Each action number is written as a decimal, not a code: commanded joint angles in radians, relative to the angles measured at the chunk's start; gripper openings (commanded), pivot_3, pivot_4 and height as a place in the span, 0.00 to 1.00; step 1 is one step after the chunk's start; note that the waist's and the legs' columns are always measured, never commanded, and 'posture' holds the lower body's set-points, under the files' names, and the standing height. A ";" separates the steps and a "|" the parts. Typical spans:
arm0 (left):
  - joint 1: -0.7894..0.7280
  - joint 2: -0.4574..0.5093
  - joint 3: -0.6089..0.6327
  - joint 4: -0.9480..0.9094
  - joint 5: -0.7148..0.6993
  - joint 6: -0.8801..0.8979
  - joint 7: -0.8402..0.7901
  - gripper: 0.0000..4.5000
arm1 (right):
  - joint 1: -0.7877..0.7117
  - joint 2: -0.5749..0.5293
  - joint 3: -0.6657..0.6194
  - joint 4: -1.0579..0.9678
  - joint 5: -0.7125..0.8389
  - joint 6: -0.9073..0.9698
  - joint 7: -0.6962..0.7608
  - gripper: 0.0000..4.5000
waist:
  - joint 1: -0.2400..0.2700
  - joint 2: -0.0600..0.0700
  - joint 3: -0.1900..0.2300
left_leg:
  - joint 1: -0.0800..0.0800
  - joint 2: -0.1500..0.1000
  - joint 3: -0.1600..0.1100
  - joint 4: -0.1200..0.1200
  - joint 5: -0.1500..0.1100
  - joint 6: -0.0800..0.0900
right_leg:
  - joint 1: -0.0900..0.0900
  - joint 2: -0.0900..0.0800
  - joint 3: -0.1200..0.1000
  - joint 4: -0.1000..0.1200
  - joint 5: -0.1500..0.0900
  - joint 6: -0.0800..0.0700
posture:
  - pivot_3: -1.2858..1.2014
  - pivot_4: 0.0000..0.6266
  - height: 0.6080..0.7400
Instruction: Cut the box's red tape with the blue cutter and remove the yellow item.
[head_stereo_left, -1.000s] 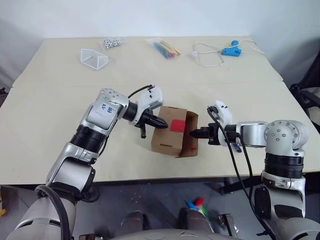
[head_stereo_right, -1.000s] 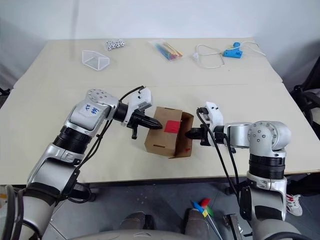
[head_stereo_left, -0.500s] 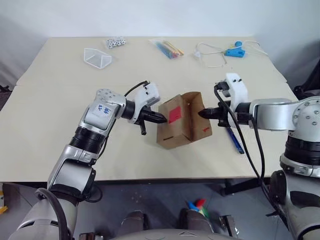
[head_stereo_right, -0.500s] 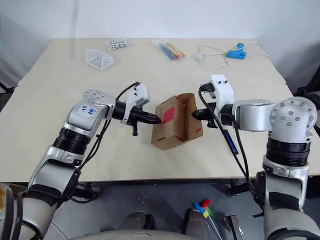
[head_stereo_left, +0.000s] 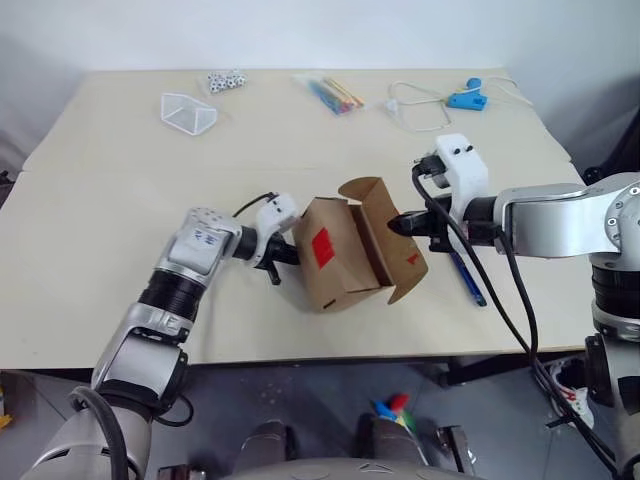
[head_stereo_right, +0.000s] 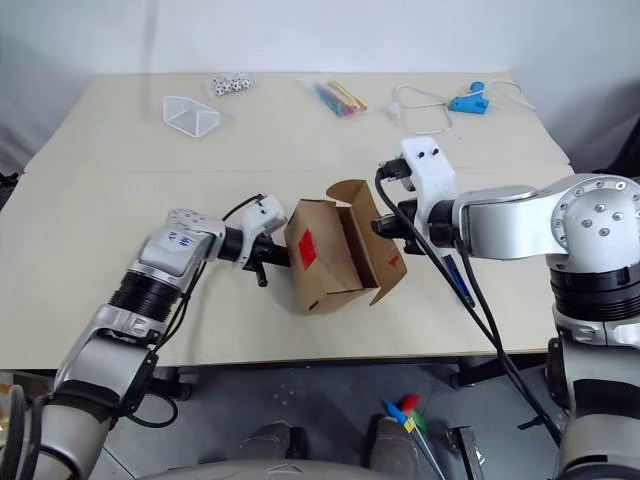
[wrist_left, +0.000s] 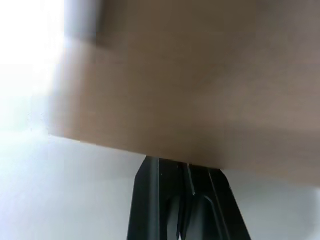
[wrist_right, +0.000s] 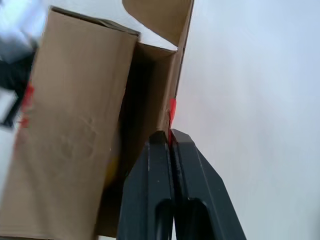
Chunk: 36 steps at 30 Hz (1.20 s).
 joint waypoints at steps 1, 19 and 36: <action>-0.079 0.058 0.076 0.006 -0.049 0.042 -0.035 0.00 | -0.041 -0.030 0.026 0.001 0.031 -0.044 -0.003 0.00 | -0.007 0.000 0.000 | -0.001 0.000 0.000 0.000 0.000 0.000 | -0.001 0.000 0.000 0.000 0.000 0.000 | 0.52 0.24 1.00; -0.288 0.018 0.245 -0.092 -0.317 0.254 -0.103 0.00 | -0.129 0.008 0.082 0.087 -0.086 -0.034 0.075 0.00 | -0.005 -0.002 0.001 | -0.012 -0.002 0.003 -0.001 0.000 -0.001 | -0.011 0.000 -0.003 0.003 0.001 0.002 | 0.52 0.24 1.00; -0.137 0.017 -0.011 -0.255 -0.320 0.259 -0.128 0.00 | -0.149 0.028 0.068 0.091 -0.136 0.001 0.115 0.00 | -0.004 -0.002 0.001 | -0.011 -0.002 0.004 0.000 0.000 -0.001 | -0.011 0.001 -0.002 0.003 0.001 0.001 | 0.52 0.24 1.00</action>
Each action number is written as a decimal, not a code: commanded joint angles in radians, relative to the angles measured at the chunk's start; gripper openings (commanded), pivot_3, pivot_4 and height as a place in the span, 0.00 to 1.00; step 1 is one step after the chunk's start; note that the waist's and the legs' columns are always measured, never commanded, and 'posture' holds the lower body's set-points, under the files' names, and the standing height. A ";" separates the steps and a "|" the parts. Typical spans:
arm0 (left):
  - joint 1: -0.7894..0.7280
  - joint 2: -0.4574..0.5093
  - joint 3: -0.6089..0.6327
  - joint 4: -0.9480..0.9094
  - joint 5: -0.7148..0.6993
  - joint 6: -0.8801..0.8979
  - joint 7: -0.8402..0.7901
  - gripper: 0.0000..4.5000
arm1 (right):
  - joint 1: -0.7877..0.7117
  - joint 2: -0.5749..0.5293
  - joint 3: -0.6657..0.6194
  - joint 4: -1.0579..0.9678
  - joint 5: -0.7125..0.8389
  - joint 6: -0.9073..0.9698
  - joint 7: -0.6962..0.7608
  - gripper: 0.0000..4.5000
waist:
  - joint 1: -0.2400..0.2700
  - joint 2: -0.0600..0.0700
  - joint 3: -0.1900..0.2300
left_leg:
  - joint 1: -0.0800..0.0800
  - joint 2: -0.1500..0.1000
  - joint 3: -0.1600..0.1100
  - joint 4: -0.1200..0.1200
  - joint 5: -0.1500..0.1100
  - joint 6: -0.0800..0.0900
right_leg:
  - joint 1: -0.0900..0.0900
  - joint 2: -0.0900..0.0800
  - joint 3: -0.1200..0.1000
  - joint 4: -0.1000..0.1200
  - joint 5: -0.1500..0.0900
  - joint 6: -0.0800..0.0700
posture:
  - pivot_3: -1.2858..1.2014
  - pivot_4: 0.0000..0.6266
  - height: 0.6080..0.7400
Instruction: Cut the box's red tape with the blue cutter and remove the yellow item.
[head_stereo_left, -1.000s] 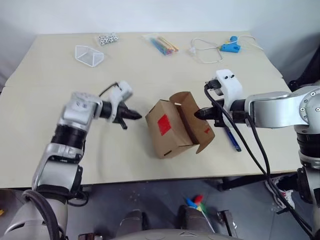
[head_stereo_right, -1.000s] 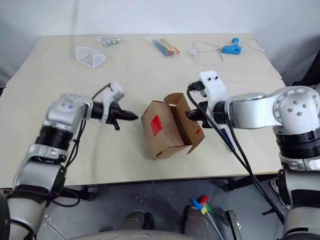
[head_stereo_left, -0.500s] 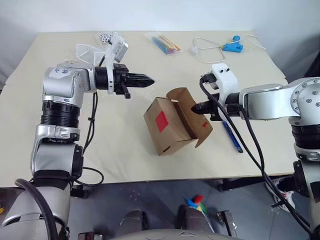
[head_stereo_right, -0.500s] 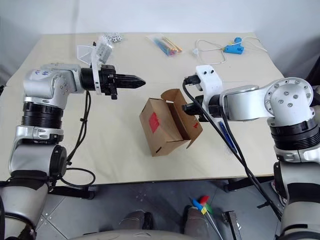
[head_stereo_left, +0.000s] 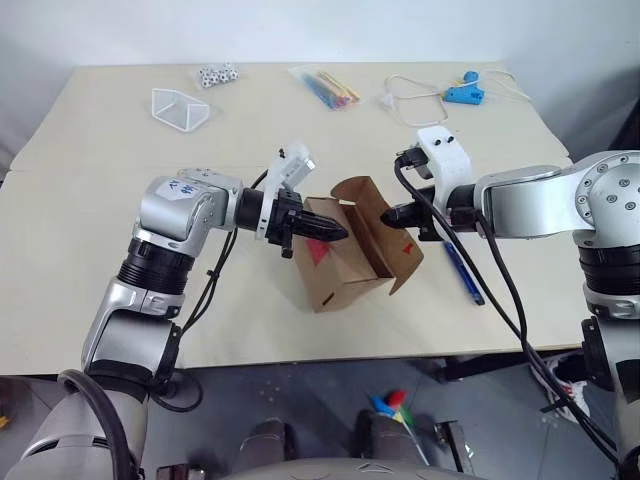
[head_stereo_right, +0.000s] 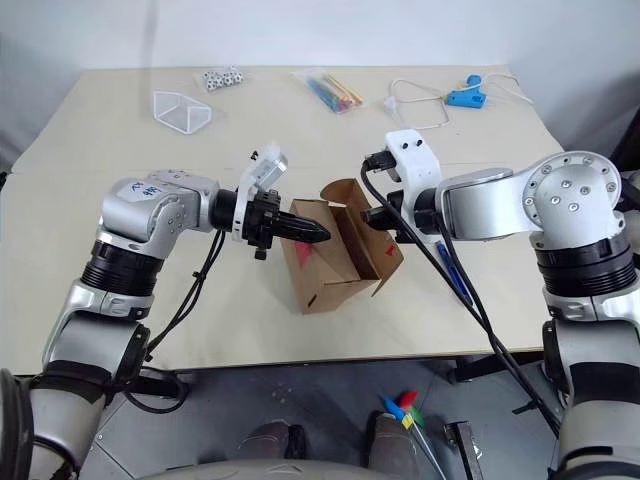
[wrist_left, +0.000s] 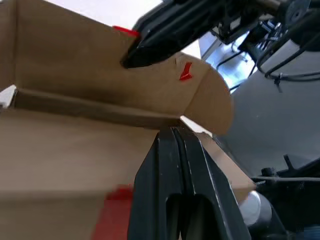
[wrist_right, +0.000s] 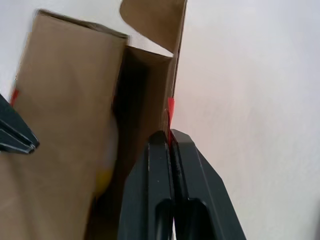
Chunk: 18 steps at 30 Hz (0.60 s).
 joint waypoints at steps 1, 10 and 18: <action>-0.014 0.033 -0.034 -0.004 0.040 -0.053 -0.013 0.00 | -0.028 -0.005 -0.034 -0.019 0.003 0.006 0.010 0.00 | -0.001 0.000 0.000 | 0.000 0.000 0.000 0.000 0.000 0.000 | 0.000 0.000 0.000 0.000 0.000 0.000 | 0.52 0.24 1.00; 0.022 0.135 -0.075 0.006 0.107 -0.090 -0.023 0.00 | -0.012 -0.048 -0.048 -0.025 0.029 0.007 -0.006 0.00 | -0.001 0.000 0.000 | 0.000 0.000 0.000 0.000 0.000 0.000 | 0.000 0.000 0.000 0.000 0.000 0.000 | 0.52 0.24 1.00; 0.077 0.181 -0.065 -0.069 0.100 -0.041 -0.005 0.00 | 0.043 -0.091 -0.050 -0.031 0.045 -0.007 -0.028 0.00 | 0.001 0.000 0.000 | 0.001 0.000 0.000 0.001 0.000 0.000 | 0.001 0.000 0.000 0.001 0.000 0.000 | 0.52 0.24 1.00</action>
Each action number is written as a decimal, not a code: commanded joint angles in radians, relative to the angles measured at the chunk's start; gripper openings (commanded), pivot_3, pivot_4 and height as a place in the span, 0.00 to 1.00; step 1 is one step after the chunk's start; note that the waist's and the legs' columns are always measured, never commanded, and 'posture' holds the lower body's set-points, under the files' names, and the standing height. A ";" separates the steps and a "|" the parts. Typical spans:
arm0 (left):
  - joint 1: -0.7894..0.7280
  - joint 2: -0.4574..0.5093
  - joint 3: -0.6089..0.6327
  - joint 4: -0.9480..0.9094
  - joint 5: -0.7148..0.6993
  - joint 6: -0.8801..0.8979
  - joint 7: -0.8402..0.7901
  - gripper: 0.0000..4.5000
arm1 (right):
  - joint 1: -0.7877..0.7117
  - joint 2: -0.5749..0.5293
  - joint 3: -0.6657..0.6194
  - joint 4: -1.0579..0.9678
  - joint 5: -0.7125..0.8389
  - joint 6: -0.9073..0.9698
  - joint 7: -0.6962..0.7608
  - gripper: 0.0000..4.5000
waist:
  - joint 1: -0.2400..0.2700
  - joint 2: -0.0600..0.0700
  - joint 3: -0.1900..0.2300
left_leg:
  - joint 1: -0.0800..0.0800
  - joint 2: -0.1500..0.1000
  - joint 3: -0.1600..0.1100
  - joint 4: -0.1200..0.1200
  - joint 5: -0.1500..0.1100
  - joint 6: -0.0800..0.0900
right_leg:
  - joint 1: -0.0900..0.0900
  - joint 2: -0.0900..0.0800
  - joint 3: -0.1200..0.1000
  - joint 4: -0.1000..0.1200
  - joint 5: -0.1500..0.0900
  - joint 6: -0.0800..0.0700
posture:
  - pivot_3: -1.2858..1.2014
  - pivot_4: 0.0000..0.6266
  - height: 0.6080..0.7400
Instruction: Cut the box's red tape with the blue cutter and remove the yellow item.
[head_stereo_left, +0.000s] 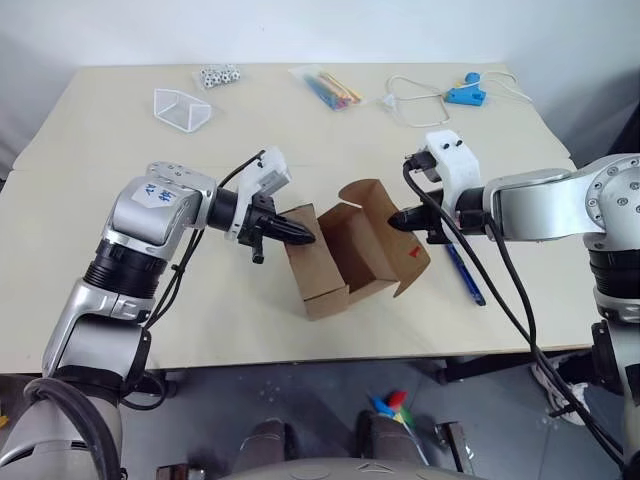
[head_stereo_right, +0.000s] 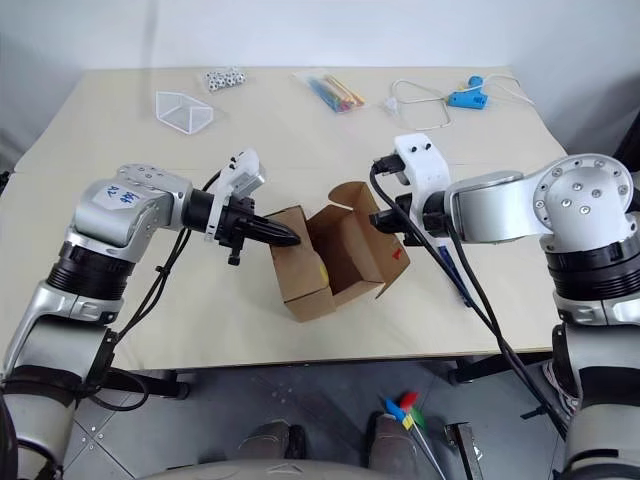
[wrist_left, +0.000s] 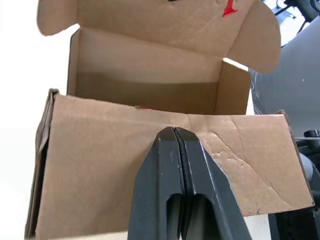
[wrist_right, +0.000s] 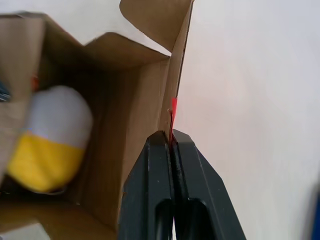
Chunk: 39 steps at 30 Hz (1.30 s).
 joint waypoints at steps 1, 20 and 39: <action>0.041 0.029 -0.011 -0.032 0.020 0.038 0.028 0.00 | 0.004 -0.038 -0.047 -0.025 0.021 -0.012 -0.020 0.00 | 0.000 0.000 0.000 | 0.000 0.000 0.000 0.000 0.000 0.000 | 0.000 0.000 0.000 0.000 0.000 0.000 | 0.52 0.24 1.00; 0.194 0.085 0.026 -0.193 0.016 0.142 0.135 0.00 | 0.145 -0.062 -0.009 -0.061 0.126 -0.099 -0.088 0.00 | 0.017 0.001 -0.001 | 0.003 0.001 -0.001 0.002 0.000 0.000 | 0.003 0.000 0.002 0.002 0.000 0.000 | 0.52 0.24 1.00; 0.202 0.012 -0.014 -0.045 0.077 0.043 0.191 0.00 | 0.191 0.025 -0.005 -0.054 0.044 -0.095 -0.072 0.00 | 0.021 0.003 -0.004 | 0.019 0.004 -0.005 0.005 0.000 0.001 | 0.020 -0.001 0.007 -0.003 0.000 -0.001 | 0.52 0.24 1.00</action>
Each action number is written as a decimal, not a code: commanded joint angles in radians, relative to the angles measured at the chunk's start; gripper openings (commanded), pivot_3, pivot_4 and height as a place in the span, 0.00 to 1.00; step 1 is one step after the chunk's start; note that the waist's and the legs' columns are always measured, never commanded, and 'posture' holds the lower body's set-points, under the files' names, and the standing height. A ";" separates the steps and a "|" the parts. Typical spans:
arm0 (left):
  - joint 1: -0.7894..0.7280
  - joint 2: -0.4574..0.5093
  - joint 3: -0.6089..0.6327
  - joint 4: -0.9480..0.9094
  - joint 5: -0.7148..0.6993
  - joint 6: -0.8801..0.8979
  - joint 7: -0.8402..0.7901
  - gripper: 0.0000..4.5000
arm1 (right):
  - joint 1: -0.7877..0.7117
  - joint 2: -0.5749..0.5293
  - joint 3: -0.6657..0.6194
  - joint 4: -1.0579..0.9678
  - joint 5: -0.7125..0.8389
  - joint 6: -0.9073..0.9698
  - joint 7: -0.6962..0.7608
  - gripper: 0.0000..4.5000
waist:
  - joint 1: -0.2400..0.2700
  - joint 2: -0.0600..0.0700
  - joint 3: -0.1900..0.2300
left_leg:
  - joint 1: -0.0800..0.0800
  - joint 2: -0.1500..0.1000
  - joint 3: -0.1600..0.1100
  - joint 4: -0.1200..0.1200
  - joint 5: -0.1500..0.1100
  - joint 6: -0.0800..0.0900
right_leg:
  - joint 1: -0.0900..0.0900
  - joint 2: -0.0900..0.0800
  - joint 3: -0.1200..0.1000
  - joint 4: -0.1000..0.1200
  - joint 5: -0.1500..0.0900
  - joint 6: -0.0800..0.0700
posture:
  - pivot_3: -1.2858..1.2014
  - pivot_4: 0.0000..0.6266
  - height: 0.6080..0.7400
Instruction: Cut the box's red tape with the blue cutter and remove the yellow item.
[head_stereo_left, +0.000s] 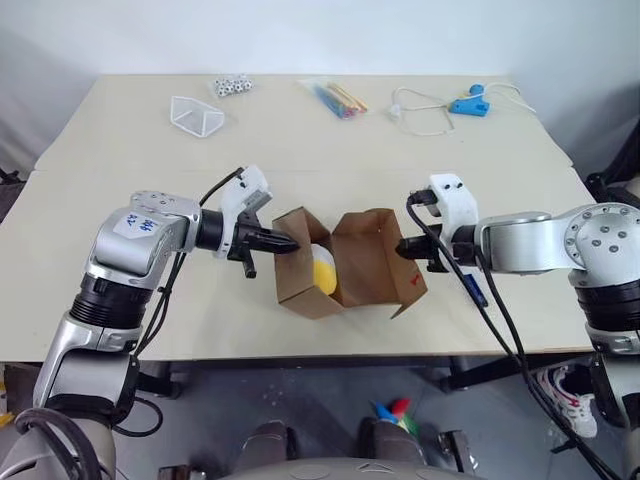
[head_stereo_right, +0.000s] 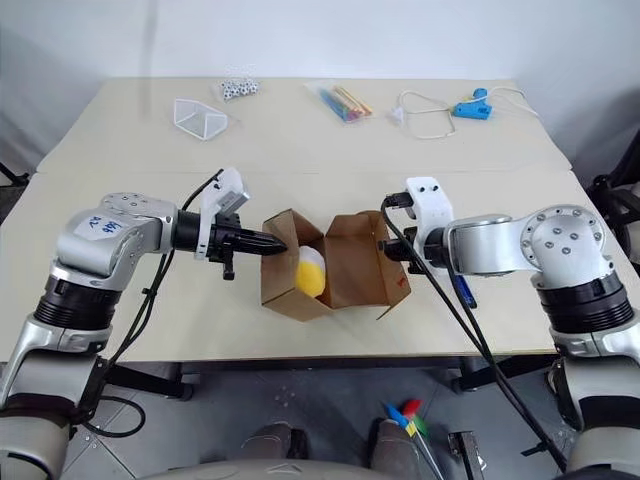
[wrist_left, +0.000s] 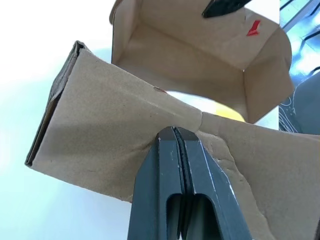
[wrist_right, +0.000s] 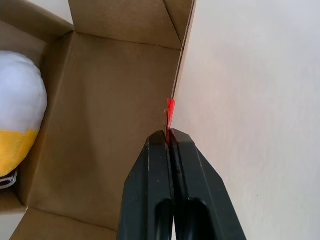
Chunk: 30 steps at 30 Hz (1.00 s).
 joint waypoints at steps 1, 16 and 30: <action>0.055 0.014 -0.103 0.075 0.088 0.010 0.044 0.00 | 0.018 0.006 -0.015 -0.028 0.016 0.012 0.017 0.00 | -0.002 0.001 -0.001 | 0.000 0.000 0.000 0.000 0.000 0.000 | 0.000 0.000 0.000 0.000 0.000 0.000 | 0.52 0.24 1.00; 0.129 0.104 -0.129 0.057 0.130 -0.012 0.047 0.00 | 0.004 -0.010 -0.013 -0.036 0.024 0.022 0.042 0.00 | 0.005 0.003 -0.004 | -0.006 -0.001 -0.001 -0.001 0.000 0.003 | -0.005 -0.002 0.001 -0.001 0.000 0.000 | 0.52 0.24 1.00; 0.005 0.021 -0.025 0.177 0.108 -0.038 0.046 0.00 | -0.032 0.064 -0.023 -0.021 -0.074 0.067 0.110 0.00 | 0.000 0.003 -0.004 | -0.006 -0.002 0.001 -0.002 0.000 0.003 | -0.006 -0.002 -0.001 -0.002 0.001 0.000 | 0.52 0.24 1.00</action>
